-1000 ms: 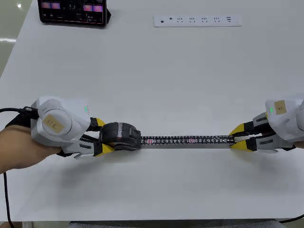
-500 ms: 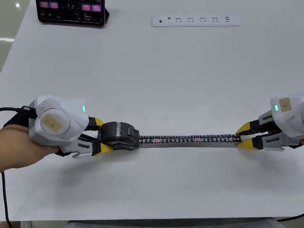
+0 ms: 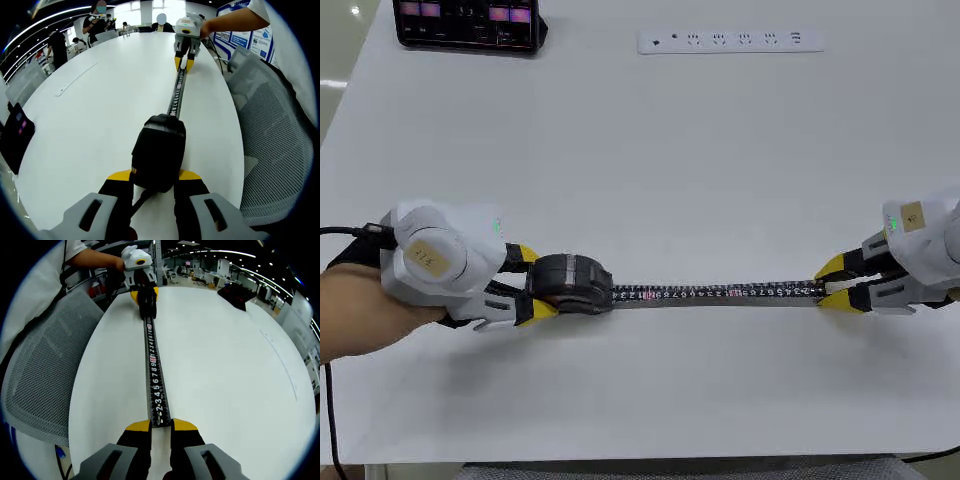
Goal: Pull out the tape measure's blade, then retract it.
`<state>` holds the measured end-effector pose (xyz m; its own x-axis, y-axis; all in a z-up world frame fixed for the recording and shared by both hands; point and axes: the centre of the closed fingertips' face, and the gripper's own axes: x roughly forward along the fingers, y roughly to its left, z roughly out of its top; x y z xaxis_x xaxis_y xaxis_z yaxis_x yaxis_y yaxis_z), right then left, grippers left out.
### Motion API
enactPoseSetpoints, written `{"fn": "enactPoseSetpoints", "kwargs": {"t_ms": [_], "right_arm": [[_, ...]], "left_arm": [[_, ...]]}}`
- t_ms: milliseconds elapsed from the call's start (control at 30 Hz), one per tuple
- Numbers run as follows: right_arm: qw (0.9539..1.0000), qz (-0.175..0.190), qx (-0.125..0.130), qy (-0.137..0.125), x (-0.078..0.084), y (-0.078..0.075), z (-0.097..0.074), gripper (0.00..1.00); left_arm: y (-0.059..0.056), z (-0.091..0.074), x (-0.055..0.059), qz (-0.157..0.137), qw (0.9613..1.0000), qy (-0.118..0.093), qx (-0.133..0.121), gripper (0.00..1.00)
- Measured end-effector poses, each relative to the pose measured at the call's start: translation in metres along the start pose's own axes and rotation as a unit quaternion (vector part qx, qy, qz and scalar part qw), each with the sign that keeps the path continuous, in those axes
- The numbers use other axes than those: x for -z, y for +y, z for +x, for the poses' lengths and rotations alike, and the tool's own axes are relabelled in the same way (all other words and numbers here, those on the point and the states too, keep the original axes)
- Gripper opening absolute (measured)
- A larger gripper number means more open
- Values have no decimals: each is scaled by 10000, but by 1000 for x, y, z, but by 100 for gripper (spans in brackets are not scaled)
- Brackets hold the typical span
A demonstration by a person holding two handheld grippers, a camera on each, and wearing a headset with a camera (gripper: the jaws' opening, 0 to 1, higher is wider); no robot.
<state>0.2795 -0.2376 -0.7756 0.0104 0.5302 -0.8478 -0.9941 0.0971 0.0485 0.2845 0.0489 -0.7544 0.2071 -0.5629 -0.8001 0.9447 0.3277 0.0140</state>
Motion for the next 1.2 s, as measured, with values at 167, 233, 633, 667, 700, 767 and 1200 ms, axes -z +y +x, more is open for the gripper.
{"fn": "enactPoseSetpoints", "kwargs": {"t_ms": [167, 233, 633, 667, 700, 767, 1200], "right_arm": [[10000, 53, 15, 39, 0, 0, 0, 11], [10000, 68, 22, 51, 0, 0, 0, 11], [9997, 197, -20, 105, -3, 1, 1, 13], [9998, 181, -24, 111, -3, 1, 1, 14], [9998, 189, -27, 108, -4, 2, 1, 15], [9997, 214, -39, 100, -5, 2, 2, 17], [9988, 488, -16, -27, -9, 4, 0, 26]], "left_arm": [[0, 0, -1, 12, 10000, -27, -1, 26], [0, 0, -1, 20, 10000, -33, 1, 26], [-1, 0, -1, -62, 10000, -7, 12, 27], [-1, 0, -1, -72, 10000, -5, 13, 27], [-1, 0, -1, -88, 10000, 1, 22, 28], [-1, 0, -1, -109, 9999, 7, 35, 30], [1, 1, -3, -207, 9998, -16, -25, 41]]}}
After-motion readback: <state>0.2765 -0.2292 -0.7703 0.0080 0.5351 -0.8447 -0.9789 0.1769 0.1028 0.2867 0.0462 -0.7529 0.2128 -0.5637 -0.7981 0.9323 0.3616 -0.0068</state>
